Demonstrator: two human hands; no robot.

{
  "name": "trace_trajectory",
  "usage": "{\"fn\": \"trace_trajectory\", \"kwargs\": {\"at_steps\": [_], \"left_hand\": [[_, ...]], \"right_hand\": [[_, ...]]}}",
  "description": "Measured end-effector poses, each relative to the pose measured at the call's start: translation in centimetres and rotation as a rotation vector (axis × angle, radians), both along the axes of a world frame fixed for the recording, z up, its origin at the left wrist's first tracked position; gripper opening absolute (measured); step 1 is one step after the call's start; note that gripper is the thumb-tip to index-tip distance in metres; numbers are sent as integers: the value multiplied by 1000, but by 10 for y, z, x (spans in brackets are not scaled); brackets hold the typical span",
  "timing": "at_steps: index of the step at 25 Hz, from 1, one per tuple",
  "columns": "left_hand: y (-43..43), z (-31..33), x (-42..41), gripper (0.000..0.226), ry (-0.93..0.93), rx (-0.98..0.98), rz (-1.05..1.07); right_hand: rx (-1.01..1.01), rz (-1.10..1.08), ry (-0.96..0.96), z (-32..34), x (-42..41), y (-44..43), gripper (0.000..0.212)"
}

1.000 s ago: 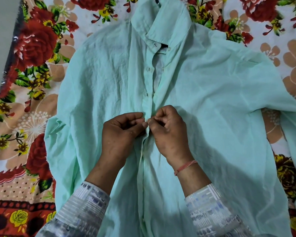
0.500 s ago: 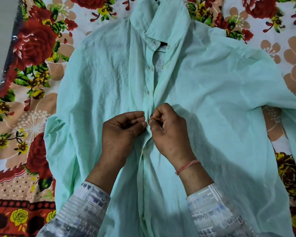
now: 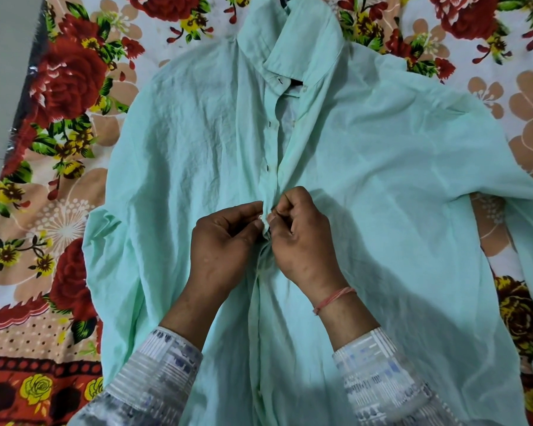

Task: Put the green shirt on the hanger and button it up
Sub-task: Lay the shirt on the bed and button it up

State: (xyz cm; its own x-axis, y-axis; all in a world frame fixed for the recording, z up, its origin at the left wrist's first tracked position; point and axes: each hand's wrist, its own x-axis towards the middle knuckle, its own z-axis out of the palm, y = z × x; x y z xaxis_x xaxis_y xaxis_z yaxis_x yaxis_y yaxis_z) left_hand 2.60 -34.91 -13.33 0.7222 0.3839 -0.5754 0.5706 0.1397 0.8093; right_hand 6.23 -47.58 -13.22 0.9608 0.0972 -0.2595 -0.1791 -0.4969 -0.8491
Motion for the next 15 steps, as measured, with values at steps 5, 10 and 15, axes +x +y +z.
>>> {"fn": "trace_trajectory", "kwargs": {"at_steps": [5, 10, 15], "left_hand": [[-2, 6, 2, 35, -26, 105, -10], [-3, 12, 6, 28, -94, 261, -58], [1, 11, 16, 28, -33, -183, 31]], "right_hand": [[44, -5, 60, -1, 4, 0, 27], [-30, 37, -63, 3, 3, 2, 21], [120, -33, 75, 2, 3, 4, 25]]}}
